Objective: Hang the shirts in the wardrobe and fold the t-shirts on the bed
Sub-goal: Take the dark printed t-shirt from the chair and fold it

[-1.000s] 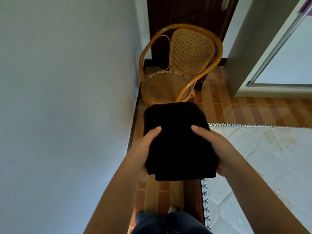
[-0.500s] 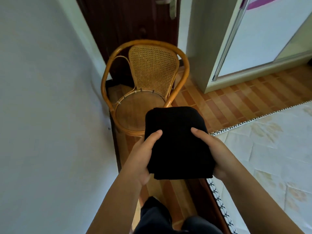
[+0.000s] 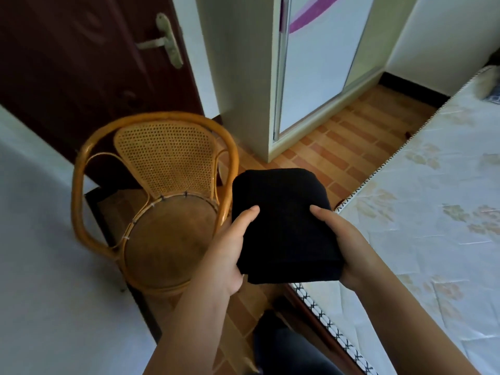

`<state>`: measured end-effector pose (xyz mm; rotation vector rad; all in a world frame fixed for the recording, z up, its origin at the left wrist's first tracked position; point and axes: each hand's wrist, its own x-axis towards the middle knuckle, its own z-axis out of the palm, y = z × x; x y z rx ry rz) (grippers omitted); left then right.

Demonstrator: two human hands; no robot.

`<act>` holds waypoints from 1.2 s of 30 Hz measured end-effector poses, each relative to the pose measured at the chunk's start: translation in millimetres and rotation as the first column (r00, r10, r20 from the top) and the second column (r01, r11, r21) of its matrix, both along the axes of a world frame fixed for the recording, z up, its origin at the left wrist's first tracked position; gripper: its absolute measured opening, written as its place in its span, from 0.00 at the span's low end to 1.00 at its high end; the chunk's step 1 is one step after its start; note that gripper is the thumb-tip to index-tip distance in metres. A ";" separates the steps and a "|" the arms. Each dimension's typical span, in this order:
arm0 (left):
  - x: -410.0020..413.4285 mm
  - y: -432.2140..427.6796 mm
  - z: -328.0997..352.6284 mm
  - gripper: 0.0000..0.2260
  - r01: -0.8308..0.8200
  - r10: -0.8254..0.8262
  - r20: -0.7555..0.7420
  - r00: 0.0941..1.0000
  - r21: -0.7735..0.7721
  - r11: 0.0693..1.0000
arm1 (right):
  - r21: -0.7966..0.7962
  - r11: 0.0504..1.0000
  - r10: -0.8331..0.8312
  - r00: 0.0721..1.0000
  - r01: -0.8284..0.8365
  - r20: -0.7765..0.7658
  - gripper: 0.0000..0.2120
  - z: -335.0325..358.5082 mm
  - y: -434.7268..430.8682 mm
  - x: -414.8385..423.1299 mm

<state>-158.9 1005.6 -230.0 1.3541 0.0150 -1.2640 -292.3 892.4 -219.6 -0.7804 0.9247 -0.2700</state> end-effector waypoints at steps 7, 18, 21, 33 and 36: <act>31.8 -82.3 10.5 0.21 0.082 -0.083 0.007 0.997 0.031 0.996 | 0.015 0.997 -0.082 0.997 0.082 0.011 0.16 4.6 -67.7 24.9; 59.0 -175.6 17.7 0.18 0.221 -0.220 -0.019 0.975 0.064 0.973 | 0.027 0.974 -0.227 0.974 0.226 0.011 0.15 1.5 -133.9 39.1; 59.6 -213.1 12.0 0.20 0.311 -0.310 -0.033 0.950 0.072 0.948 | 0.033 0.947 -0.320 0.947 0.319 0.008 0.13 -3.0 -154.3 34.3; 150.3 -415.2 10.8 0.22 0.563 -0.562 -0.041 0.826 0.116 0.819 | 0.040 0.813 -0.583 0.810 0.581 0.062 0.17 -9.5 -310.5 119.3; 189.6 -473.9 11.1 0.25 0.576 -0.573 -0.060 0.818 0.118 0.809 | -0.005 0.814 -0.578 0.811 0.580 0.089 0.15 -5.7 -369.6 158.9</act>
